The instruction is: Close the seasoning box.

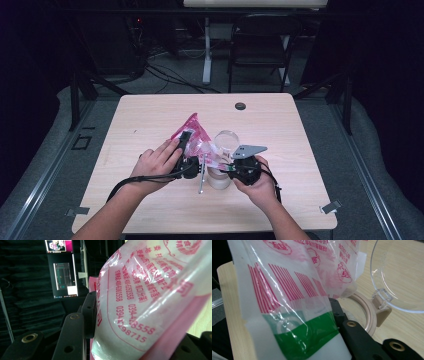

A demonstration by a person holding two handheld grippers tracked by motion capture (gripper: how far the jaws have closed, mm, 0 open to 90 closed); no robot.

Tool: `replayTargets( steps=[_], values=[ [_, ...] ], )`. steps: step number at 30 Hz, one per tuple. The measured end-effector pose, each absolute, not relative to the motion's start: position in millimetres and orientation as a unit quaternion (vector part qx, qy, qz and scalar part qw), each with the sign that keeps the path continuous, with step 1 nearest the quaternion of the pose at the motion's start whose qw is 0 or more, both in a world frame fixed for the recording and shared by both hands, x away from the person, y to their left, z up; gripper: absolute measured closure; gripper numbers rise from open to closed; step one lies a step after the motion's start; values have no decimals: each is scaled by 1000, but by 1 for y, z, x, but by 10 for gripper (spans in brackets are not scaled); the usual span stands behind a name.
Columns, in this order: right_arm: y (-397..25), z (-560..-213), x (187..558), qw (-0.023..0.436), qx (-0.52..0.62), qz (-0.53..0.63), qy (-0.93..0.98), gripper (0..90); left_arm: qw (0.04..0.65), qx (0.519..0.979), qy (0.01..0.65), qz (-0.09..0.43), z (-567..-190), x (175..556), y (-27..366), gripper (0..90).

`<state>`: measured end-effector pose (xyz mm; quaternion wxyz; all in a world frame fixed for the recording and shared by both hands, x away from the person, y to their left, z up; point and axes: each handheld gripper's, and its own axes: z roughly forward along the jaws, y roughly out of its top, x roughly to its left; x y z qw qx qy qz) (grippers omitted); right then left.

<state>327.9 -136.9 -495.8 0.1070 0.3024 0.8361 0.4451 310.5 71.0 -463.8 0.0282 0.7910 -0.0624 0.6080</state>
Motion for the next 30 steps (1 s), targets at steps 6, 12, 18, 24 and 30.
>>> replayTargets(
  steps=[6, 12, 18, 24, 30],
  values=[
    [-136, -496, 328, 108, 305, 445, 835, 900, 24, 791, -65, 607, -464, 311, 72, 617],
    [-136, -497, 328, 106, 303, 442, 837, 900, 23, 794, -65, 604, -465, 311, 72, 605],
    [-136, -498, 328, 104, 304, 442, 837, 900, 26, 790, -67, 608, -464, 311, 72, 588],
    [-136, -498, 328, 102, 304, 443, 837, 900, 26, 791, -67, 607, -463, 311, 72, 592],
    [-135, -498, 329, 102, 302, 440, 839, 900, 26, 794, -66, 604, -462, 311, 71, 611]
  ],
)
